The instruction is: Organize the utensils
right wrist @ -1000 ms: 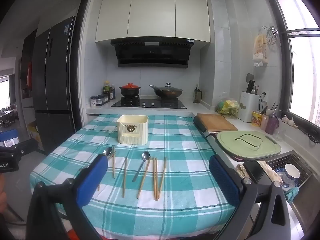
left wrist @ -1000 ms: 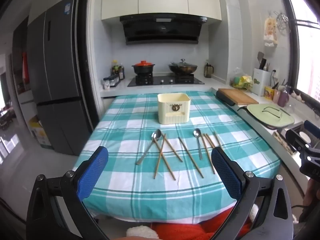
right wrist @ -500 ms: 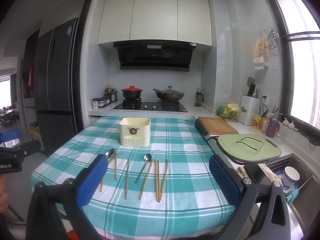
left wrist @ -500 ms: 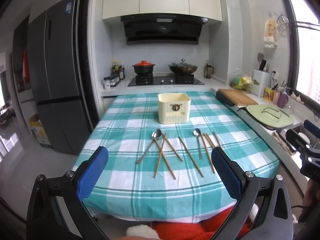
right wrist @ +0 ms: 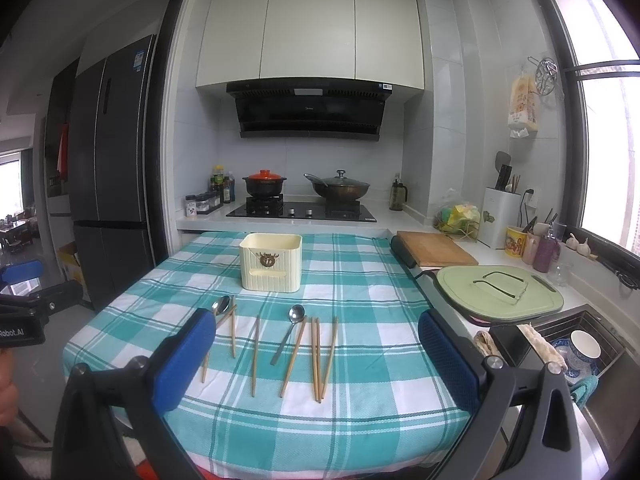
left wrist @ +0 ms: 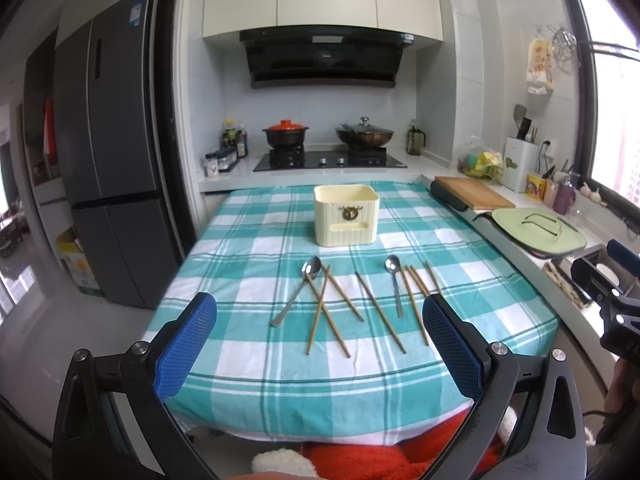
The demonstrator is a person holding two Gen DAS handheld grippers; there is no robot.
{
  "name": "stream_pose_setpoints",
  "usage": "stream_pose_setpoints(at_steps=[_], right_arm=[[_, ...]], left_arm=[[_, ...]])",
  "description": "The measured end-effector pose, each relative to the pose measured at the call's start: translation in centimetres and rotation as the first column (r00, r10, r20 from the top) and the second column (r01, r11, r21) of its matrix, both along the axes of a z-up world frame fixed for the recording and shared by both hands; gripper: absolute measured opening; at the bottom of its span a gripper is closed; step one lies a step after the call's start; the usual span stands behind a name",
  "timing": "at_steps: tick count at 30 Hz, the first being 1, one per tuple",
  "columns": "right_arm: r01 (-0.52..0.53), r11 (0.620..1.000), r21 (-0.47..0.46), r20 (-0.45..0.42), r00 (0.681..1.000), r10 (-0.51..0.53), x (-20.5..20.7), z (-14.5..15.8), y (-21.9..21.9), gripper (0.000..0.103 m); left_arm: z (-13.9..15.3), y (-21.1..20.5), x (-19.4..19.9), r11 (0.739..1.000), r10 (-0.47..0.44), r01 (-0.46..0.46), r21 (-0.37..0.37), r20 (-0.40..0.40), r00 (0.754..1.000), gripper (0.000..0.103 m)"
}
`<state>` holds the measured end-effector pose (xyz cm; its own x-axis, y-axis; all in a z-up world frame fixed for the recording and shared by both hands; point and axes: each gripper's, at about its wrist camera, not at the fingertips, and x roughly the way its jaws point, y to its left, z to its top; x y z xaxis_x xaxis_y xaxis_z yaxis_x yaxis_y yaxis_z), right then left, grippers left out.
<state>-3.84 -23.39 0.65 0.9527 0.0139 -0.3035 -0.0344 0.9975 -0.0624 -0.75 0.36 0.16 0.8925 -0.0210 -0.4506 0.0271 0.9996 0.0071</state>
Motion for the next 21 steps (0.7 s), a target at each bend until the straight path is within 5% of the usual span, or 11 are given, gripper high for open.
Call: stream_pose_setpoints(at_steps=[21], right_arm=[[-0.001,1.000,0.002,-0.008,1.000,0.001,0.21,-0.31,-0.10,0.103]], left_arm=[[-0.34,0.11,0.62,1.000,0.002,-0.002,0.007,-0.009,1.000,0.103]])
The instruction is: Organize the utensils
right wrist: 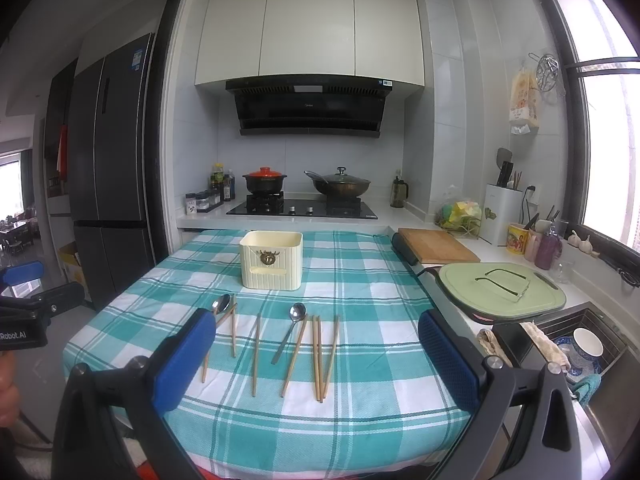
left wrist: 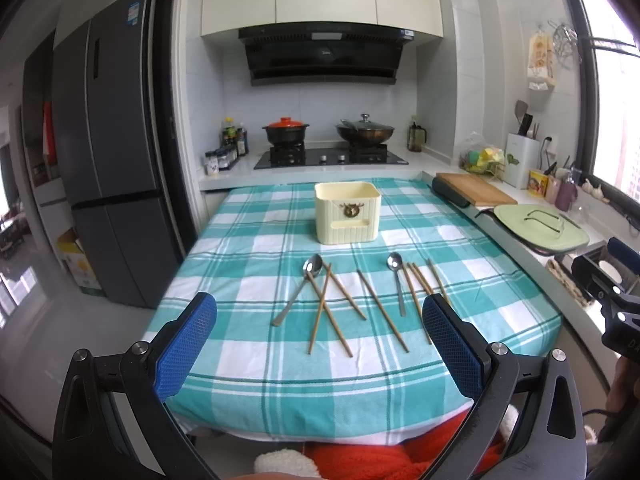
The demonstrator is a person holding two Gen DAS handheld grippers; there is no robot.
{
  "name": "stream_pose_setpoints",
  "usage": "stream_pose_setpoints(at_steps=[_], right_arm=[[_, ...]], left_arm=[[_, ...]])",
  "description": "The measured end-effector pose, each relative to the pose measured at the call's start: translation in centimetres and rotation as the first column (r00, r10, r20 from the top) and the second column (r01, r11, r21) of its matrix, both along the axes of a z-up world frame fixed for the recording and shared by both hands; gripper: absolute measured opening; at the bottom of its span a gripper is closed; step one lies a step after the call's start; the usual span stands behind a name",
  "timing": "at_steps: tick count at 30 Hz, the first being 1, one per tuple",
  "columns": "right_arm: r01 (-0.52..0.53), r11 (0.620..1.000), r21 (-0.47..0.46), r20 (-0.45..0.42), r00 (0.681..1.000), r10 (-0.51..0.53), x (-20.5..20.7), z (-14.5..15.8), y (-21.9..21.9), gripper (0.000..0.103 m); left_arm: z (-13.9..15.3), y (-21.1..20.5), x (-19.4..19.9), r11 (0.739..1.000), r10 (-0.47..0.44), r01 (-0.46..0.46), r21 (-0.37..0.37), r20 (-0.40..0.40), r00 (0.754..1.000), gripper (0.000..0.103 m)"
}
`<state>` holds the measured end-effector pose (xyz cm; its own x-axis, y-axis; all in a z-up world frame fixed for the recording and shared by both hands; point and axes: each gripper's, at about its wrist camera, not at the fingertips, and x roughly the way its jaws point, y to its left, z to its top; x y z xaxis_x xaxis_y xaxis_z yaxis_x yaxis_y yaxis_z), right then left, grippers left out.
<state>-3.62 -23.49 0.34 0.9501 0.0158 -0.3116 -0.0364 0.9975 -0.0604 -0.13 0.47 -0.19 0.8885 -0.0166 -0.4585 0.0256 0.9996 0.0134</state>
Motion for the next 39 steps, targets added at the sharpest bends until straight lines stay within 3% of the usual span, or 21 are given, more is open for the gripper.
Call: stream_pose_setpoints(at_steps=[39], right_arm=[[-0.007,1.000,0.007,-0.022,1.000,0.007,1.2,-0.6,0.2,0.103]], left_arm=[[-0.8,0.3,0.7,1.000,0.001,-0.001,0.019,-0.014,1.000,0.103]])
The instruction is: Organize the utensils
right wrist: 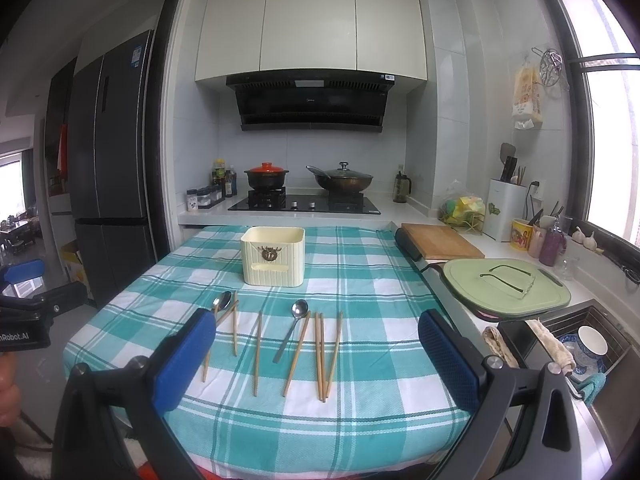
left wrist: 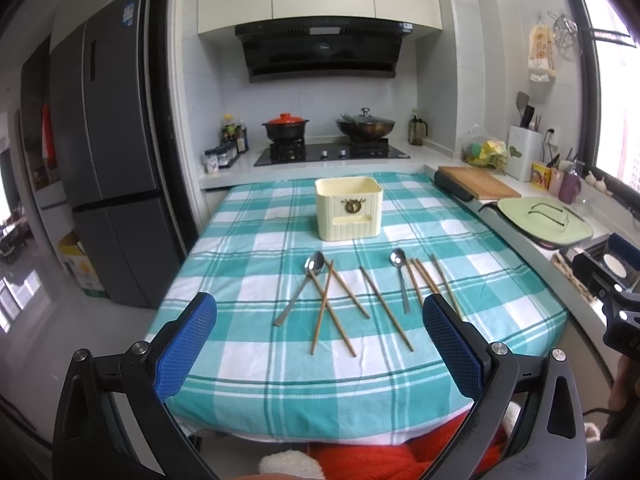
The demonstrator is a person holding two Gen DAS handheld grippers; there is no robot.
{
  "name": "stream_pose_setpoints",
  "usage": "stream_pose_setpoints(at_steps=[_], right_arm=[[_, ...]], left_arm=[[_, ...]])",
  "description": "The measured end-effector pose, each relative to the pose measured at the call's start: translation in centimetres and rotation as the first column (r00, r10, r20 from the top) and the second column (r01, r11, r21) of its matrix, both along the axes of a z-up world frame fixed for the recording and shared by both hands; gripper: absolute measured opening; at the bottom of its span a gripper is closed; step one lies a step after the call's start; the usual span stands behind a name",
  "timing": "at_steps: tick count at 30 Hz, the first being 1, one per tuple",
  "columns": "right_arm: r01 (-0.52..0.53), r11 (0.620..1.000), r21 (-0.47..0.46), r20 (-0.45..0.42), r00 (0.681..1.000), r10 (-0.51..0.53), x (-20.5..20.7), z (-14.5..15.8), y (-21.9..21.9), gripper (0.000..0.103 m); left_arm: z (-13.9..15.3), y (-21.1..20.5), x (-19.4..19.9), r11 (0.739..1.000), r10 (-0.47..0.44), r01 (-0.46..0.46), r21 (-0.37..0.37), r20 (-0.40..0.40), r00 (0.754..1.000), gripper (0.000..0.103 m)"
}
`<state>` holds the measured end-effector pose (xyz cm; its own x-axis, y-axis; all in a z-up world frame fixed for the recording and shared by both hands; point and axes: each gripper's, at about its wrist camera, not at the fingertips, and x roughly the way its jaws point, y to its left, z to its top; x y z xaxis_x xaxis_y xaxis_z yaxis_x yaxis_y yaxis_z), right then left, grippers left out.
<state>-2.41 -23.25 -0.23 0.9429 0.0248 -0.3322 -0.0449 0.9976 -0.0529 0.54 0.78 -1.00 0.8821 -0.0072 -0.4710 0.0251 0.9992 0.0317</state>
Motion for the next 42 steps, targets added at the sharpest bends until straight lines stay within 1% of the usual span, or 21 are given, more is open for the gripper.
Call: stream_pose_setpoints(at_steps=[17,26,29,32,34,39,42], right_arm=[[-0.001,1.000,0.001,-0.005,1.000,0.001,0.4,-0.3,-0.1,0.103],[-0.001,1.000,0.002,-0.010,1.000,0.001,0.3,-0.4,-0.1,0.103],[-0.003,1.000,0.000,-0.015,1.000,0.003,0.4,-0.4,-0.1,0.103],[-0.005,1.000,-0.009,-0.009,1.000,0.005,0.3,-0.4,-0.1,0.103],[-0.005,1.000,-0.013,-0.012,1.000,0.005,0.4,-0.5,-0.1,0.103],[-0.003,1.000,-0.009,-0.023,1.000,0.003,1.1,-0.8,-0.3,0.103],[0.000,1.000,-0.008,-0.021,1.000,0.000,1.3,-0.9,-0.4,0.103]], left_arm=[[0.1,-0.5,0.3,1.000,0.001,-0.001,0.005,-0.011,1.000,0.103],[-0.4,-0.3,1.0,1.000,0.010,-0.011,-0.013,-0.041,0.999,0.103],[-0.4,-0.3,1.0,1.000,0.010,-0.011,-0.015,-0.030,1.000,0.103],[-0.4,0.0,1.0,0.999,-0.006,0.006,-0.031,-0.021,1.000,0.103],[-0.5,0.0,1.0,0.998,-0.050,0.050,-0.039,-0.005,0.999,0.103],[-1.2,-0.9,1.7,0.997,-0.083,0.083,0.001,-0.012,0.996,0.103],[-1.7,-0.9,2.2,0.996,-0.093,0.092,-0.006,-0.025,0.995,0.103]])
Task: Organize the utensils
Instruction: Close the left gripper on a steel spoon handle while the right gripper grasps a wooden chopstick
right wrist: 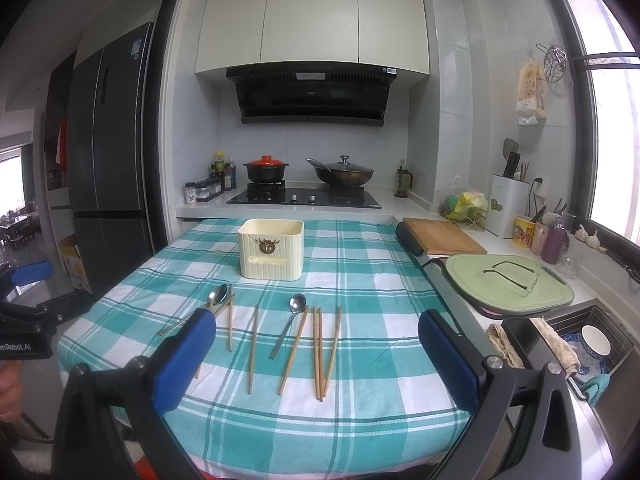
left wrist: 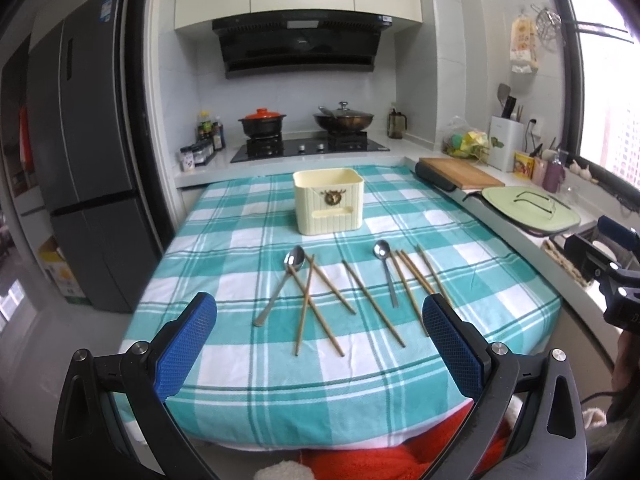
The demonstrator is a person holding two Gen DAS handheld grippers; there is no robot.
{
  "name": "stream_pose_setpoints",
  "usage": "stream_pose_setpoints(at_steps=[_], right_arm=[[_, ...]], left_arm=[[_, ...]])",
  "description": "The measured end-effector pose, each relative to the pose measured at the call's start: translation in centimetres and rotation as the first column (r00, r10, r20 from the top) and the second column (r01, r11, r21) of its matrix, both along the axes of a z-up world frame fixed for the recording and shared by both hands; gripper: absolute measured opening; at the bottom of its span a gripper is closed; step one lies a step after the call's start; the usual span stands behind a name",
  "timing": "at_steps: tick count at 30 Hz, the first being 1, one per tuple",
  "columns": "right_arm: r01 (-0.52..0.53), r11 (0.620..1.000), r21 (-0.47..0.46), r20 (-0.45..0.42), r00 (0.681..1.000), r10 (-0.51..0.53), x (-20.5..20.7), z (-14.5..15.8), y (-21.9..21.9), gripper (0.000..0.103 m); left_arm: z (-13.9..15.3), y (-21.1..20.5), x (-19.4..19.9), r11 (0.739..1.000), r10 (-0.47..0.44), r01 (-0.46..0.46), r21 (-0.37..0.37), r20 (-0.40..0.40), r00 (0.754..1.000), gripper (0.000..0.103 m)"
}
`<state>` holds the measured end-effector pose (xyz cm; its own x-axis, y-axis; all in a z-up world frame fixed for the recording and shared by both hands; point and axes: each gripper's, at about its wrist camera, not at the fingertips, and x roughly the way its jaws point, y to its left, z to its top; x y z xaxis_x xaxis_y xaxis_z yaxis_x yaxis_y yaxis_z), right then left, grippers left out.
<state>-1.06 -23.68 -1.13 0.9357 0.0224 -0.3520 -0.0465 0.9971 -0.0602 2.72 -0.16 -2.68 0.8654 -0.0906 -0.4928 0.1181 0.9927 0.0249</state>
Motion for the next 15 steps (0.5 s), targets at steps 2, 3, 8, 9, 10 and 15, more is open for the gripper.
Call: stream_pose_setpoints(at_steps=[2,3,8,9,10,15], right_arm=[[0.008,1.000,-0.007,0.003,1.000,-0.008,0.2,-0.1,-0.1,0.103],[0.011,1.000,-0.007,0.006,1.000,-0.011,0.3,-0.1,-0.2,0.103],[0.028,0.999,0.020,0.011,1.000,-0.028,1.2,-0.2,-1.3,0.103],[0.032,0.999,0.026,0.014,0.999,-0.032,1.3,-0.3,-1.5,0.103],[0.037,0.999,0.031,0.019,0.999,-0.038,1.5,-0.3,-1.8,0.103],[0.050,0.998,0.039,0.015,0.999,-0.050,3.3,-0.9,-3.0,0.103]], left_arm=[[-0.3,0.3,0.5,1.000,0.001,-0.001,-0.016,-0.013,1.000,0.103],[-0.4,0.5,0.8,1.000,0.000,-0.001,-0.027,-0.021,1.000,0.103],[-1.2,2.1,2.4,0.997,0.055,-0.057,-0.043,-0.045,0.997,0.103],[-1.4,2.5,2.7,0.997,0.072,-0.074,-0.039,-0.044,0.996,0.103],[-1.6,2.9,3.0,0.995,0.090,-0.091,-0.038,-0.039,0.995,0.102],[-3.1,5.0,5.5,0.990,0.135,-0.136,-0.023,-0.030,0.990,0.102]])
